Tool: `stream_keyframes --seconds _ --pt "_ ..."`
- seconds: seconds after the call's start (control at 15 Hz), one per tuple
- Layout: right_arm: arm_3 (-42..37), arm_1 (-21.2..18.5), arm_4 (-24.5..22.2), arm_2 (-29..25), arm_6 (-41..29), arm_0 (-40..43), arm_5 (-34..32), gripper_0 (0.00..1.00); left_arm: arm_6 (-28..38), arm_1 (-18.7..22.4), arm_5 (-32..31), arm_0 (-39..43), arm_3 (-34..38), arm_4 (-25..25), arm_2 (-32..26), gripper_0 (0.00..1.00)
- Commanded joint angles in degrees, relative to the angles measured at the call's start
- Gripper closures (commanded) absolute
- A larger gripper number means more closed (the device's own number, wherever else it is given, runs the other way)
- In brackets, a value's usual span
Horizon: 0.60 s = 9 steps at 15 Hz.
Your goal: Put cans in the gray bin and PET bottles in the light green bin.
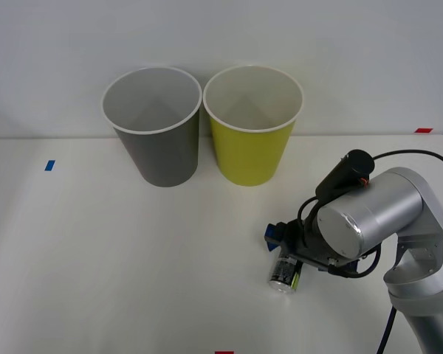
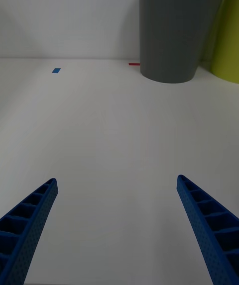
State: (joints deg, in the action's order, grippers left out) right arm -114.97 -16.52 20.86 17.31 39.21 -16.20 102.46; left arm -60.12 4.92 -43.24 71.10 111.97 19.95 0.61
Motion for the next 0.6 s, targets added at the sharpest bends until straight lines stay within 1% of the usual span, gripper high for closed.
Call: stream_keyframes --seconds 0.07,0.6 --pt "1.41 0.18 -0.03 0.27 -0.45 -0.06 -0.77 0.00 0.00 0.00 0.00 0.00 0.00 0.00 0.00 0.18" --pt "1.94 1.05 -0.64 1.77 -1.68 0.03 -0.86 0.00 0.00 0.00 0.00 0.00 0.00 0.00 0.00 0.18"
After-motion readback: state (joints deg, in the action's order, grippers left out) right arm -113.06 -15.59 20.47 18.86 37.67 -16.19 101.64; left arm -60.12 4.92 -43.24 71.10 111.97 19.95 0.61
